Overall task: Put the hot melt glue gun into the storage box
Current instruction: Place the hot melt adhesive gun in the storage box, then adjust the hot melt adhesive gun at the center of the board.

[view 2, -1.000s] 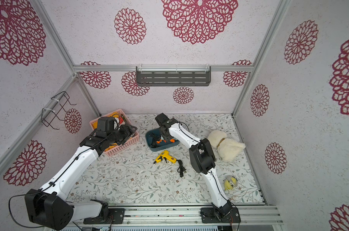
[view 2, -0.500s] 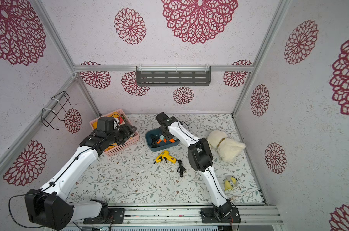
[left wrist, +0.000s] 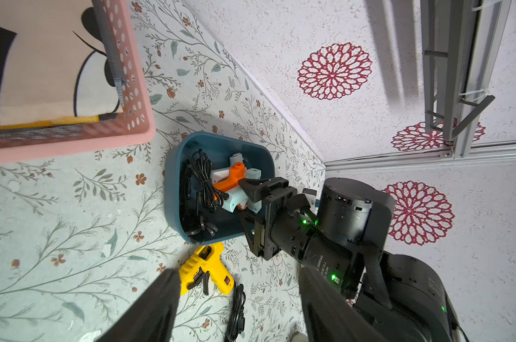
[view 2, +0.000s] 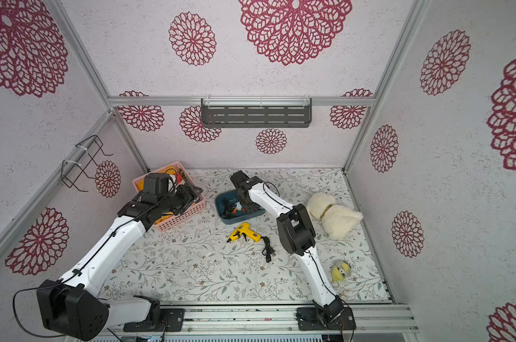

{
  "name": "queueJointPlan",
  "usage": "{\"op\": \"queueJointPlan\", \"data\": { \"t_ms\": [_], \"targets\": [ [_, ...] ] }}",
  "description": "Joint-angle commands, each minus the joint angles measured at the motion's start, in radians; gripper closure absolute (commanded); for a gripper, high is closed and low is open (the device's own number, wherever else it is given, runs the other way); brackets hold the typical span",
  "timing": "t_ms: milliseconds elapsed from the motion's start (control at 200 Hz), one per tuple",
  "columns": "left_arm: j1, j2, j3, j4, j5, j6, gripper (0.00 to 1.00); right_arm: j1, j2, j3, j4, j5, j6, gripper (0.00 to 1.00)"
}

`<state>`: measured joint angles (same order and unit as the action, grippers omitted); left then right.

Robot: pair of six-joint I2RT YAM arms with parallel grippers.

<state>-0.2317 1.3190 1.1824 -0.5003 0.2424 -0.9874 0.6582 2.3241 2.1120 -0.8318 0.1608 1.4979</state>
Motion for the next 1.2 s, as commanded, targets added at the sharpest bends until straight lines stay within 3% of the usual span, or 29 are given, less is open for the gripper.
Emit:
{"op": "queueJointPlan", "data": {
  "t_ms": [0,195,310,470,605,801,1006,1196],
  "targets": [
    [0.01,0.014,0.044,-0.021,-0.001,0.026,0.3,0.006,-0.14,-0.018,0.013,-0.008,-0.032,0.23],
    [0.008,0.023,0.067,-0.045,-0.004,0.036,0.3,0.004,-0.224,-0.078,0.065,-0.03,-0.085,0.21],
    [0.006,0.026,0.077,-0.06,-0.008,0.045,0.3,-0.001,-0.244,-0.07,0.139,0.005,-0.311,0.22],
    [-0.009,0.053,0.105,-0.106,-0.018,0.088,0.3,-0.005,-0.312,-0.083,0.179,0.169,-0.612,0.21],
    [-0.054,0.097,0.163,-0.199,-0.063,0.177,0.3,-0.009,-0.483,-0.302,0.406,0.286,-0.847,0.2],
    [-0.113,0.142,0.191,-0.257,-0.089,0.218,0.29,-0.028,-0.812,-0.801,0.929,0.257,-1.136,0.23],
    [-0.16,0.149,0.147,-0.245,-0.083,0.194,0.29,-0.043,-0.918,-0.934,0.887,0.261,-1.305,0.24],
    [-0.25,0.201,0.18,-0.33,-0.114,0.264,0.28,-0.048,-1.046,-1.123,0.906,0.261,-1.323,0.24]
  ]
}}
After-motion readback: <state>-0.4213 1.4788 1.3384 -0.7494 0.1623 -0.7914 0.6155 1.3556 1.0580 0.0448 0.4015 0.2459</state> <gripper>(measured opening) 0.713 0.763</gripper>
